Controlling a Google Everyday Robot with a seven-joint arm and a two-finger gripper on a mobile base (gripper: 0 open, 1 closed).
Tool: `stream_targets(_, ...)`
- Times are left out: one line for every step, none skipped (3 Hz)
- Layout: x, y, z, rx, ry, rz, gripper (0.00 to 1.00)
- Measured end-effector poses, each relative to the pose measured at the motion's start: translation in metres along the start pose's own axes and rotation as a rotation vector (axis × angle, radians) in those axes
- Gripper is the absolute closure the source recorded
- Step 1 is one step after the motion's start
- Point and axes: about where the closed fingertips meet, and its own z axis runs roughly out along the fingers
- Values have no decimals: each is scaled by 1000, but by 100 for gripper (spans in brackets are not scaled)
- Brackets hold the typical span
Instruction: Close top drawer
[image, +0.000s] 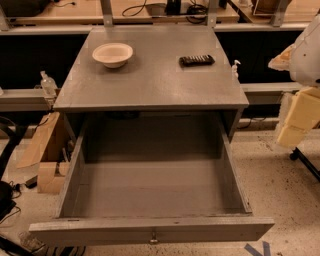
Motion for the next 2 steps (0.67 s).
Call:
stream_targets(-1, -1, -4, 10, 2, -4, 0)
stream_targets(-5, -7, -22, 49, 10, -20, 0)
